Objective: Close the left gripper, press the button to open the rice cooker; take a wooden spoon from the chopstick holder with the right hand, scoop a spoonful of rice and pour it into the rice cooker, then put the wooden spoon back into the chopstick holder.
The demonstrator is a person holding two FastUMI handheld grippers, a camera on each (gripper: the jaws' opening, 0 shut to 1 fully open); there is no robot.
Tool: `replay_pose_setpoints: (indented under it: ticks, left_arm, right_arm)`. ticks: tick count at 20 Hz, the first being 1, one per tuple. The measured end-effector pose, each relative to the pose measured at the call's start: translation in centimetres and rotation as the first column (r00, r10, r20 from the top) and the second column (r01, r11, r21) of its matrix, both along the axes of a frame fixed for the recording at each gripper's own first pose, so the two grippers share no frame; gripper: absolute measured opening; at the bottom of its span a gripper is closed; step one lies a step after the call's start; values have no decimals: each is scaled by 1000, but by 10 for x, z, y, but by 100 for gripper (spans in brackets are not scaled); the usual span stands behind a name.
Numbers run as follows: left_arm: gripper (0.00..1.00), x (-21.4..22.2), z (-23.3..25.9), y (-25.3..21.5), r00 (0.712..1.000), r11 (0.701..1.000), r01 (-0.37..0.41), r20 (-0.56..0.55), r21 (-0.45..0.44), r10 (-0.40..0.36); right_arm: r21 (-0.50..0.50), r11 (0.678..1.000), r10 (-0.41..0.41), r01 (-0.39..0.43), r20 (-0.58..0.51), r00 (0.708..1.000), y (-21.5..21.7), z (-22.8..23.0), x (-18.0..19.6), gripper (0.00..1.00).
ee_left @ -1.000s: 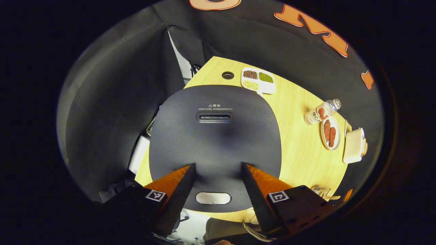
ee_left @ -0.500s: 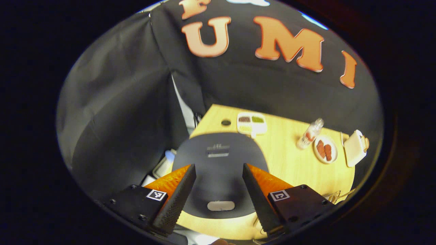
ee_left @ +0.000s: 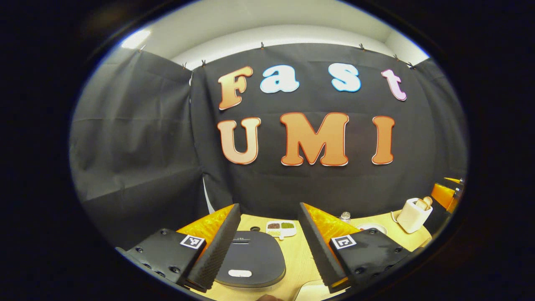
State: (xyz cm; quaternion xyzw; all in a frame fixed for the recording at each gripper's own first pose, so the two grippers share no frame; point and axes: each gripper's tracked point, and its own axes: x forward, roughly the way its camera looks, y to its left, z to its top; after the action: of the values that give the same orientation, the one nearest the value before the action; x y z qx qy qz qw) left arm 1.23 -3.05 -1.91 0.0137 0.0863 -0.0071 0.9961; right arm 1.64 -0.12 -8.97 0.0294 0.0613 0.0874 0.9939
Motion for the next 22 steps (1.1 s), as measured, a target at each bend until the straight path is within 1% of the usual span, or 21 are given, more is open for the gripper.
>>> replay_pose_setpoints:
  ticks: [2, 3, 4, 6, 7, 8, 11, 15, 22]
  left_arm:
    - [96, -15, 6, -8, 998, 1000, -3, 59, 1, 3]
    - [97, -19, 10, -15, 996, 1000, 12, 84, -12, -10]
    - [97, -23, 7, -21, 995, 1000, 15, 102, 0, -15]
    - [98, -25, 6, -14, 993, 997, -7, 114, 77, -2]
    - [98, -25, 10, -14, 992, 995, -12, 123, 100, 0]
    - [98, -26, 11, -18, 991, 995, -7, 133, 97, -6]
    - [99, -31, 8, -28, 990, 998, 20, 137, 53, -27]
    - [100, -32, 11, -31, 987, 998, 30, 154, 47, -37]
    - [100, -32, 3, -30, 989, 999, 46, 138, 12, -47]
  right_arm:
    - [-6, 1000, 29, -29, 8, 1000, 16, 0, -6, 92]
    - [-8, 999, 52, -51, 10, 999, 26, 1, -6, 92]
    - [-12, 998, 62, -62, 10, 998, 32, 1, -8, 91]
    - [-8, 996, 86, -86, 3, 996, 42, -2, -9, 92]
    - [1, 995, 103, -103, -3, 995, 46, -4, -10, 91]
    - [14, 994, 110, -110, -4, 994, 51, -2, -11, 91]
    - [41, 994, 99, -100, 11, 995, 49, 2, -11, 92]
    - [25, 995, 100, -101, 25, 995, 46, 2, -12, 92]
    - [16, 997, 81, -82, 31, 996, 42, 4, -11, 92]
